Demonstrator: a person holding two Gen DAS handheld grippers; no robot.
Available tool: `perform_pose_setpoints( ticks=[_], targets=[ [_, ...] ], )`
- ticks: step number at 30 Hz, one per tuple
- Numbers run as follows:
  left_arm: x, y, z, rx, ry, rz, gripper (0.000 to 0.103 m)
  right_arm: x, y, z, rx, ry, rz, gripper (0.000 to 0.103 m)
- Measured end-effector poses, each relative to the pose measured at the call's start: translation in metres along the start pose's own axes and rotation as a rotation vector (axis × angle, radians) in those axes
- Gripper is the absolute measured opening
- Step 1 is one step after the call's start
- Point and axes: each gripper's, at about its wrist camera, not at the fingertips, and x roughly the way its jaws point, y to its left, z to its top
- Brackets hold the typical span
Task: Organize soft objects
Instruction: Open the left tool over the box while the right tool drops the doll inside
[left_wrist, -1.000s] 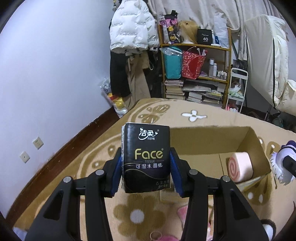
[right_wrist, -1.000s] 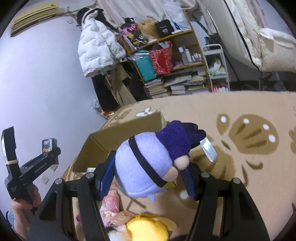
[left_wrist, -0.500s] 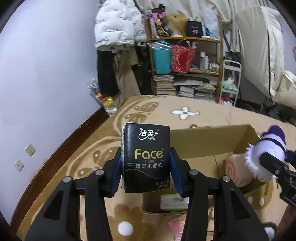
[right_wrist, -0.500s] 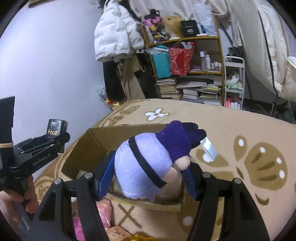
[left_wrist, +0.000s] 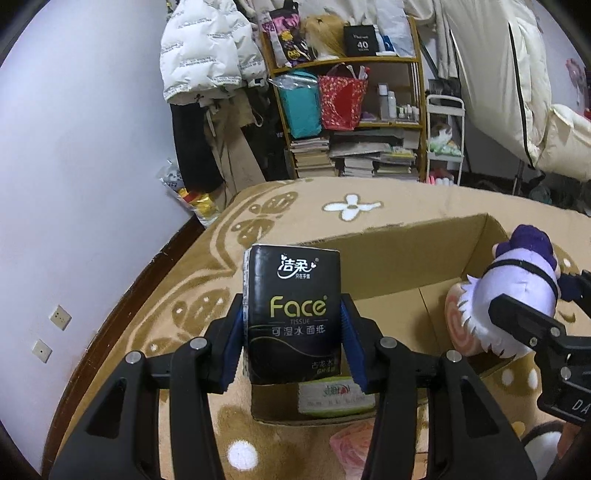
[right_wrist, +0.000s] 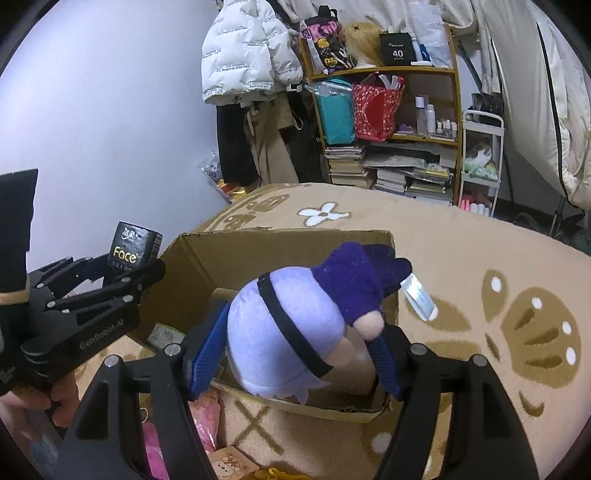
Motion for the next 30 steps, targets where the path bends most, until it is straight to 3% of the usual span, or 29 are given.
perform_pose_setpoints(
  ticks=[2, 4, 11, 13, 17, 19, 26, 28, 30],
  targets=[
    [0.002, -0.003, 0.0, 0.014, 0.016, -0.004, 0.047, 0.0, 0.0, -0.001, 0.004, 0.004, -0.003, 0.077],
    [0.002, -0.004, -0.001, 0.024, 0.01, 0.018, 0.06, 0.0, 0.001, -0.002, 0.0, 0.004, -0.001, 0.078],
    [0.004, -0.003, -0.002, 0.02, 0.016, 0.021, 0.074, 0.003, 0.004, -0.001, -0.012, 0.046, 0.001, 0.079],
    [0.005, -0.001, -0.003, 0.014, 0.024, 0.026, 0.077, 0.002, 0.002, -0.001, -0.004, 0.044, 0.004, 0.091],
    [0.005, 0.002, -0.007, 0.003, 0.04, 0.041, 0.083, -0.005, 0.001, -0.001, 0.006, 0.016, -0.006, 0.094],
    [0.003, 0.004, -0.008, -0.009, 0.04, 0.046, 0.088, -0.007, 0.001, 0.0, 0.007, 0.013, -0.002, 0.103],
    [-0.009, 0.015, -0.009, -0.012, 0.052, 0.058, 0.092, -0.017, -0.002, 0.002, 0.034, -0.011, -0.021, 0.103],
    [-0.014, 0.017, -0.009, -0.021, 0.056, 0.047, 0.099, -0.02, -0.003, 0.003, 0.039, -0.015, -0.037, 0.103],
    [-0.023, 0.021, -0.009, -0.03, 0.053, 0.04, 0.099, -0.025, -0.001, 0.003, 0.043, -0.021, -0.042, 0.103]
  ],
)
